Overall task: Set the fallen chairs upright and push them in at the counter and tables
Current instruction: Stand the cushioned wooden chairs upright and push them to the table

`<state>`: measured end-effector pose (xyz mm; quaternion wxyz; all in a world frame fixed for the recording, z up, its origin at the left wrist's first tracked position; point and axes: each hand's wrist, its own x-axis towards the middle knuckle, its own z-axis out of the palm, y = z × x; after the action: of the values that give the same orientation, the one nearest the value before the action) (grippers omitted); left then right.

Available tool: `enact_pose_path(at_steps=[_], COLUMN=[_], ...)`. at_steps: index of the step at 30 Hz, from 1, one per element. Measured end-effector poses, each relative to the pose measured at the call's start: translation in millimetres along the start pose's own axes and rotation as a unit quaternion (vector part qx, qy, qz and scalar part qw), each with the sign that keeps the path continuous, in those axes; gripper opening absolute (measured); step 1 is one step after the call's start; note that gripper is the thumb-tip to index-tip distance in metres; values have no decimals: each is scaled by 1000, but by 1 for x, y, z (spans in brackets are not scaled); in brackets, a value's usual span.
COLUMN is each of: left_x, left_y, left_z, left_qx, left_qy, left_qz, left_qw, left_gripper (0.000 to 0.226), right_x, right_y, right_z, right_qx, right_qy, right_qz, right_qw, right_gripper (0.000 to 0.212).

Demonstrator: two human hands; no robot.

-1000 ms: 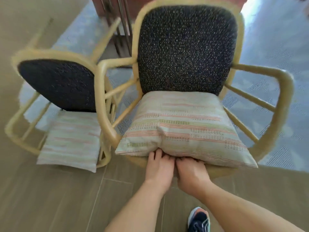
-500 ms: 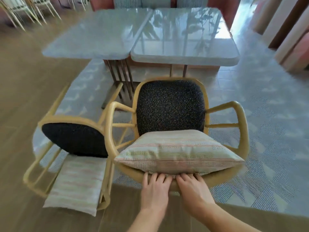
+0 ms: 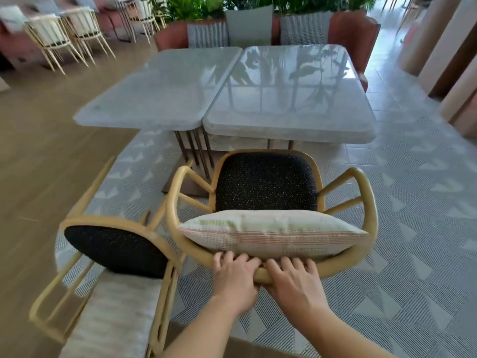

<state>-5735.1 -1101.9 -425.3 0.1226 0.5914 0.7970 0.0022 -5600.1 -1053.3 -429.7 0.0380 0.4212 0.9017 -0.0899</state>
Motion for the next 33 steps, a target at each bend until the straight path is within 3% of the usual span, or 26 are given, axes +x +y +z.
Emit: enact_pose_path(at_steps=[7,10,16,23,33], left_x=[53,69,91,127,160], left_y=[-2,-4,-11,-15,-18], left_z=[-34,-44,-47,-57,-63], left_qx=[55,84,76,73,63], left_qy=[-40,-78,-44,-29,-18], left_qz=[41,82,116,134,134], left_qw=[997,990,989,988,989], left_gripper=[21,20,15,6,10], right_x=[44,53,86,119,152], right_y=[8,6,0,7,14], right_z=[-21,-24,-41,-57,-65], right_qx=[-3,-5,-12,-2,-1], right_qy=[22,10,-18,-19,-17], right_qz=[26,54,114,106,123], right_qw=[999,998,993,994,992], right_gripper=[17,29,22,13,3])
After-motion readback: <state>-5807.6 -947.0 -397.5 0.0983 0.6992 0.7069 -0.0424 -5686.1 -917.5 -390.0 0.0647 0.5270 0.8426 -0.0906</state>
